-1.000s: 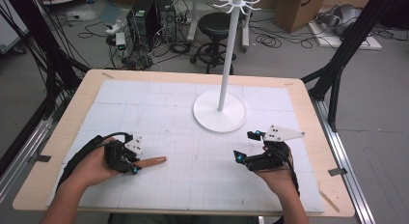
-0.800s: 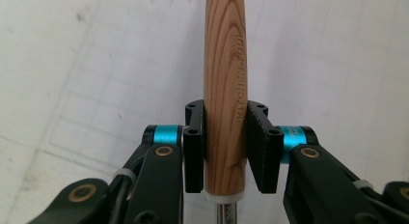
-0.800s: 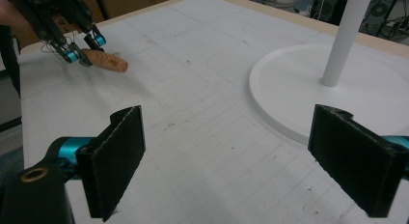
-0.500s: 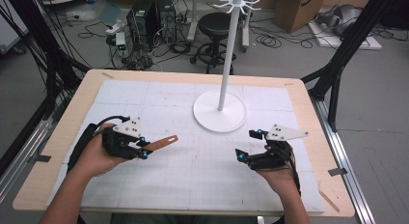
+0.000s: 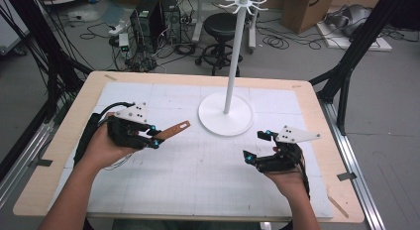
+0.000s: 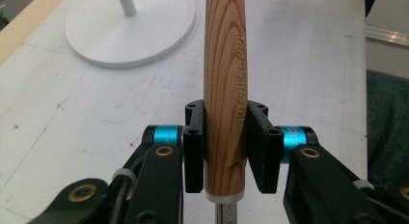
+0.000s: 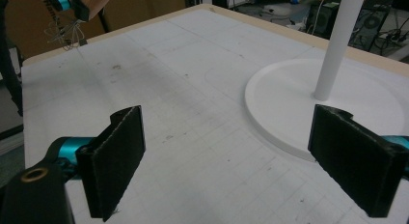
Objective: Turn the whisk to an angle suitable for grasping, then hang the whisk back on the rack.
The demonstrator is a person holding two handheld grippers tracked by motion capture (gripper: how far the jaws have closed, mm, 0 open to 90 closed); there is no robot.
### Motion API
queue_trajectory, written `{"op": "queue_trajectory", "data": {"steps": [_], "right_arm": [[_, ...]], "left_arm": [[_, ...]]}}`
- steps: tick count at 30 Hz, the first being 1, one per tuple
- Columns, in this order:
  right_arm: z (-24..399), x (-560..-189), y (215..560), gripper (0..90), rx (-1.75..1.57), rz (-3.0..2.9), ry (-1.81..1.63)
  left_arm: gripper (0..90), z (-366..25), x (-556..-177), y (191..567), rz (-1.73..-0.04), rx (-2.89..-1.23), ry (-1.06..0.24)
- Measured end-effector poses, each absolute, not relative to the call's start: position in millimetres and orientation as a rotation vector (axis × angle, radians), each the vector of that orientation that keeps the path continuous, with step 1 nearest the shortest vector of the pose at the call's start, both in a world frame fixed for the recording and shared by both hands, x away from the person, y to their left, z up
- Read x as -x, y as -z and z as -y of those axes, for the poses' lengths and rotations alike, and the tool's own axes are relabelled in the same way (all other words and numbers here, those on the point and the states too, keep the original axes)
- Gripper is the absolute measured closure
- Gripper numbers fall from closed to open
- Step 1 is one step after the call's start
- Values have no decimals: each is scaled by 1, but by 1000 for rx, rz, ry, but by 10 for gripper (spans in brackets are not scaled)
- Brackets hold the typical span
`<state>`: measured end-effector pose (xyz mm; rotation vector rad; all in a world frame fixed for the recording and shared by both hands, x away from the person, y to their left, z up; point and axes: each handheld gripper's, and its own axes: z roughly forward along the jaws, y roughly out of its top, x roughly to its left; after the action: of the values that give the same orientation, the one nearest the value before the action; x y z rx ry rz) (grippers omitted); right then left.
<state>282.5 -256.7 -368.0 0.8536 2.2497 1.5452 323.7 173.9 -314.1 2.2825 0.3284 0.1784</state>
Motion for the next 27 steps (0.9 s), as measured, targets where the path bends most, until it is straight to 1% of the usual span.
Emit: {"op": "queue_trajectory", "data": {"steps": [10,16,19,27], "right_arm": [[254,-283,369,120,-847,-2260,-1540],[255,-282,367,120,-838,-2253,-1551],[255,-282,367,120,-841,-2254,-1546],[256,-282,368,120,-831,-2258,-1548]], "left_arm": [[709,-174,-326,313,-326,-2254,-171],[710,-173,-328,311,-346,-2202,-162],[709,-173,-334,306,-352,-2145,-142],[709,-163,-348,293,-344,-2104,-140]]}}
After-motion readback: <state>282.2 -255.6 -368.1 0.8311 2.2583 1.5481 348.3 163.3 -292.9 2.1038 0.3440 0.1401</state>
